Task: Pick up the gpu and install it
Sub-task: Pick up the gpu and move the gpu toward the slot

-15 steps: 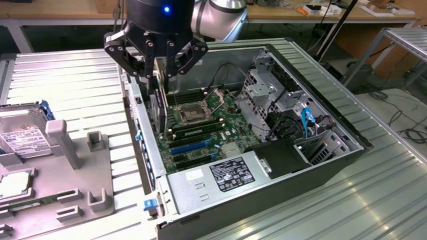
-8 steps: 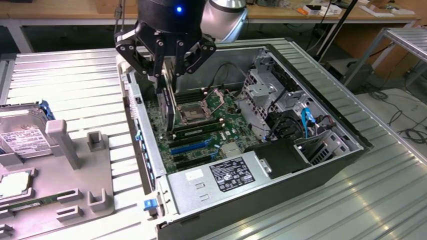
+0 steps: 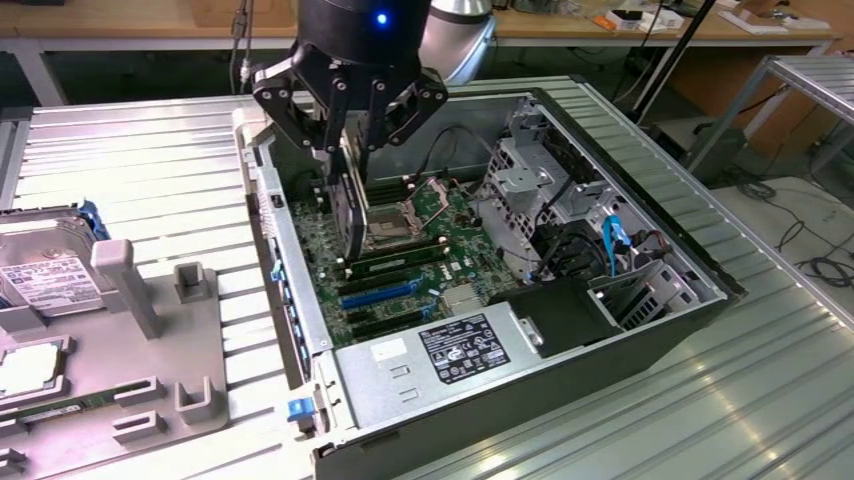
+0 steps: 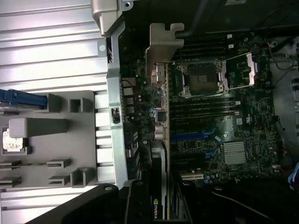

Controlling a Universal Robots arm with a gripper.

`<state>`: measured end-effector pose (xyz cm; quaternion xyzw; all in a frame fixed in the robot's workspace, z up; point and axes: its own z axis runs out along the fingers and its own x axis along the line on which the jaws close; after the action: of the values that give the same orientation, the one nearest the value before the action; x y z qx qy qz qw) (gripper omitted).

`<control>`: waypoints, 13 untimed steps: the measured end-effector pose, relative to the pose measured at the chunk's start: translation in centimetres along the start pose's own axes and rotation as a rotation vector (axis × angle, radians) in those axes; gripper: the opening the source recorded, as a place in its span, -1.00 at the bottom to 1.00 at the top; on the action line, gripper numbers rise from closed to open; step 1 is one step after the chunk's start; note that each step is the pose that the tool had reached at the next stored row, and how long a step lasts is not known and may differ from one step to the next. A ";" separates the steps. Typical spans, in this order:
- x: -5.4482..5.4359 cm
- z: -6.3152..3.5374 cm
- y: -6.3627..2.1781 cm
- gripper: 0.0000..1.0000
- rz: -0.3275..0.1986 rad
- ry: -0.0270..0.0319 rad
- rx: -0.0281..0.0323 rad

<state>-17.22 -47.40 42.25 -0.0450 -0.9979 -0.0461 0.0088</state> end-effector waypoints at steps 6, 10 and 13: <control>-0.9 -0.01 0.08 -0.46 0.000 0.0006 0.0000; -2.0 -0.02 0.18 -0.46 0.000 0.0014 0.0000; -2.5 -0.03 0.23 -0.46 0.000 0.0018 0.0001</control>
<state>-14.71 -47.40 42.25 -0.0451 -0.9979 -0.0462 0.0097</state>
